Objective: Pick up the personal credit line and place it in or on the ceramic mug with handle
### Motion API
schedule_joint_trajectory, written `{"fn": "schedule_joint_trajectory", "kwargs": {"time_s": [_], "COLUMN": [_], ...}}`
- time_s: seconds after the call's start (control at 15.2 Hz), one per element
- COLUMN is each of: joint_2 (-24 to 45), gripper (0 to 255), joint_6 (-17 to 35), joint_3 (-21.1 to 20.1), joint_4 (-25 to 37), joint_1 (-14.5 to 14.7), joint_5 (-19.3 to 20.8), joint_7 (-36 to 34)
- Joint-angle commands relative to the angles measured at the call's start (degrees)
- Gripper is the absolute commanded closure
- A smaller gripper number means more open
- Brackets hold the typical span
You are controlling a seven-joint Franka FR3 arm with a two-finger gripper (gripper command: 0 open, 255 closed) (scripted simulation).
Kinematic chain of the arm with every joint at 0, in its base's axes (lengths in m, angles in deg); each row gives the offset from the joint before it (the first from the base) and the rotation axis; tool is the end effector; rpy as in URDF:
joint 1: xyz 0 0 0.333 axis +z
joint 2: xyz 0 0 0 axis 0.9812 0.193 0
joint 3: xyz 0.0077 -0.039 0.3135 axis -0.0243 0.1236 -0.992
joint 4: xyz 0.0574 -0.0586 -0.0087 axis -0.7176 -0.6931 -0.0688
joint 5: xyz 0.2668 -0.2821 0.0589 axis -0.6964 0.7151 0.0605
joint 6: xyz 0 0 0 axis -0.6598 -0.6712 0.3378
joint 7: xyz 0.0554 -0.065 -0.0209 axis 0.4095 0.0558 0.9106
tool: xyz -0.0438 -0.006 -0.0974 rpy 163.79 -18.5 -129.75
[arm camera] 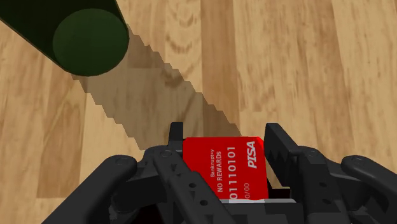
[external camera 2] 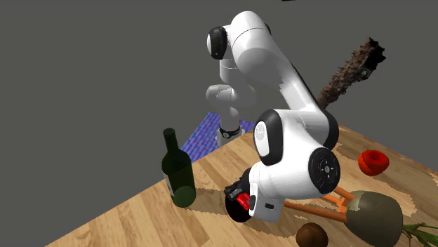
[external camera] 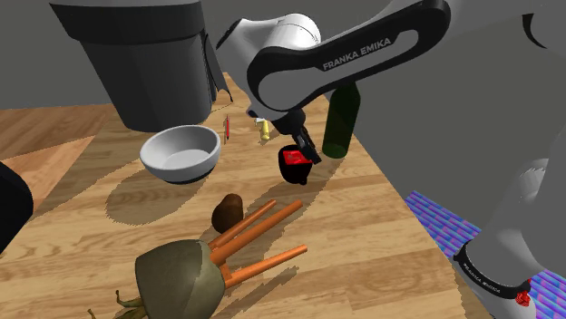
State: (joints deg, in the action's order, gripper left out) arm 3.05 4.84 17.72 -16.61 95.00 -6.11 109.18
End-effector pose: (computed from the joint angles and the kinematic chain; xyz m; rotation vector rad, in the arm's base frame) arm 0.4860 0.2494 0.4163 2.4065 1.3523 -0.7112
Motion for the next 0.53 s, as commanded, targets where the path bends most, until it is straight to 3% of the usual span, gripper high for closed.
{"fn": "schedule_joint_trajectory", "kwargs": {"time_s": [0.0,0.26,0.33,0.46], "joint_2": [0.36,0.36,0.27,0.18], "gripper": [255,255,0,0], "joint_6": [0.31,0.31,0.31,0.26], "joint_3": [-0.04,-0.04,-0.03,-0.05], "joint_4": [-0.21,-0.21,-0.30,-0.34], "joint_1": [0.03,0.02,-0.01,0.01], "joint_5": [-0.09,-0.09,-0.10,-0.12], "joint_7": [0.00,0.00,0.05,0.03]}}
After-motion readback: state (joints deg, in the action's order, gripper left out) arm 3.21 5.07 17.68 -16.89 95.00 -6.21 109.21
